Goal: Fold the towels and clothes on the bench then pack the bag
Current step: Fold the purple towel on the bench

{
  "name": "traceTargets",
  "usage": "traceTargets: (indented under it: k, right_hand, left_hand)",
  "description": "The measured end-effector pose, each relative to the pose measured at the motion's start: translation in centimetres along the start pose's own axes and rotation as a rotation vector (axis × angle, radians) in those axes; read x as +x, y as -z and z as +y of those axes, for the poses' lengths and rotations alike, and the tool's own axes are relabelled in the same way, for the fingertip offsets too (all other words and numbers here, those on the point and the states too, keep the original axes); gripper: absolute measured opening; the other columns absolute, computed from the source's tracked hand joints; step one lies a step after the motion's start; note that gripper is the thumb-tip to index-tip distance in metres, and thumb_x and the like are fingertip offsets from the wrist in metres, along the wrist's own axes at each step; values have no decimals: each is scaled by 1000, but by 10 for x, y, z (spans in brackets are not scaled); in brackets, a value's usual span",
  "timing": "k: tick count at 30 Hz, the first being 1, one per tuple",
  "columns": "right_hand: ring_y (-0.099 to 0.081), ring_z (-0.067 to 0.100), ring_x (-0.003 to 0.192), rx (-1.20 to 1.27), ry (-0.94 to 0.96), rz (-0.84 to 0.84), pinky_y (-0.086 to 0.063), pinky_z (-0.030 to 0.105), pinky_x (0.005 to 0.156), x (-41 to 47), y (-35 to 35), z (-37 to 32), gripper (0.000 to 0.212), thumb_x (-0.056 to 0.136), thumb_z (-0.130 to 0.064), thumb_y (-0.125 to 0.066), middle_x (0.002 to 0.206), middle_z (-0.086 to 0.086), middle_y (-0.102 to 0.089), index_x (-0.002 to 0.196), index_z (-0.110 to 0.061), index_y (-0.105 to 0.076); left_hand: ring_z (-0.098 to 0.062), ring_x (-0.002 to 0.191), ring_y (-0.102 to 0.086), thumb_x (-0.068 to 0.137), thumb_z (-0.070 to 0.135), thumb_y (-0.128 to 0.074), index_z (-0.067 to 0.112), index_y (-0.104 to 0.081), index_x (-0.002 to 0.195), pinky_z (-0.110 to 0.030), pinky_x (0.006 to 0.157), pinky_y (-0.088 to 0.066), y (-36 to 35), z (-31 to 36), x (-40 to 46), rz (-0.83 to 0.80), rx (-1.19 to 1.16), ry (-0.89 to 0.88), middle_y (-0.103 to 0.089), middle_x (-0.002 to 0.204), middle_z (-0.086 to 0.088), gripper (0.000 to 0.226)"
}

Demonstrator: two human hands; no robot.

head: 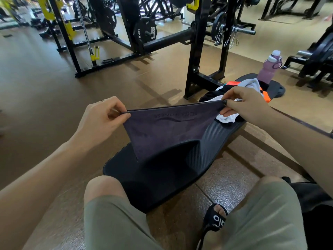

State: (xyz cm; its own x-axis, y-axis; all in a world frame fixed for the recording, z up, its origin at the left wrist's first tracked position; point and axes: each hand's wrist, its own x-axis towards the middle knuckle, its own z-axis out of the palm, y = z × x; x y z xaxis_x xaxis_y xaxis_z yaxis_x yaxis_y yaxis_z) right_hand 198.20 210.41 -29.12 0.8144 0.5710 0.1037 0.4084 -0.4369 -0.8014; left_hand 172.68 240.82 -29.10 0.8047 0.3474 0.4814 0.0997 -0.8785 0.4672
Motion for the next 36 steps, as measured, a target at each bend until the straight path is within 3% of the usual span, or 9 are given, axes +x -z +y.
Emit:
traceTargets:
  k: [4, 7, 11, 16, 22, 26, 32, 35, 36]
  right_hand:
    - [-74, 24, 82, -70, 21, 13, -61, 41, 83, 2, 2, 5, 15, 97, -5, -56, 89, 9, -75, 102, -12, -69]
    - [-75, 17, 74, -26, -2, 8, -61, 29, 79, 2, 1, 4, 19, 98, -2, -54, 89, 11, -75, 106, -10, -69]
    - [-75, 13, 73, -18, -5, 13, -60, 19, 77, 2, 1, 4, 23, 99, -2, -51, 90, 9, -75, 108, -12, -70]
    - [-75, 16, 77, -50, -12, -6, -61, 31, 83, 4, 3, 7, 22, 99, -2, -51, 91, 8, -76, 106, -12, -70]
    - [-76, 15, 77, -62, -5, -38, -61, 35, 86, 7, 2, 9, 21, 98, -3, -51, 87, 6, -76, 104, -12, -69]
    - [-75, 17, 81, -133, 9, -100, -61, 36, 86, 14, 3, 11, 20, 98, -5, -52, 91, 4, -76, 101, -16, -69]
    - [-73, 6, 69, -223, -22, -119, -53, 9, 65, 51, -21, 2, 22, 96, 2, -47, 92, 11, -76, 99, -11, -65]
    - [-72, 21, 85, -246, -21, -64, -56, 27, 85, 81, -45, -8, 22, 91, 2, -48, 98, 14, -74, 99, -9, -65]
    - [-70, 22, 89, -238, 7, 0, -53, 24, 85, 90, -52, -12, 23, 90, 1, -49, 100, 13, -73, 101, -9, -67]
  left_hand:
    - [-10, 79, -64, 86, 17, -77, 27, -56, 83, -42, 73, -54, 2, 0, 2, -45, 57, -31, -65, 80, 11, 23]
    - [-12, 79, -62, 84, 13, -77, 26, -57, 81, -44, 73, -54, 2, -3, 4, -83, 65, -64, -63, 81, 10, 25]
    - [-10, 77, -64, 85, 8, -79, 18, -63, 81, -35, 74, -54, 1, -4, 3, -112, 22, -121, -64, 80, 8, 19]
    - [-9, 79, -65, 89, 5, -73, 12, -65, 85, -32, 77, -55, 2, -6, 2, -130, 23, -185, -65, 83, 4, 11]
    - [-9, 79, -65, 88, 9, -73, 19, -57, 79, -44, 71, -55, 3, -8, 5, -124, 114, -168, -62, 83, 10, 21]
    - [-12, 82, -65, 89, 11, -72, 25, -64, 102, -41, 76, -56, 0, -15, 5, -136, 135, -129, -64, 88, 14, 20]
    - [-17, 84, -59, 90, 12, -67, 23, -69, 97, -43, 77, -53, -18, -41, 24, -190, 256, -59, -61, 88, 7, 13]
    - [-24, 87, -58, 92, 10, -65, 18, -67, 98, -42, 79, -51, -18, -53, 46, -162, 312, 15, -61, 90, 0, 10]
    - [-26, 88, -58, 93, 9, -64, 15, -67, 99, -39, 78, -47, -14, -56, 53, -112, 322, 27, -59, 90, -2, 10]
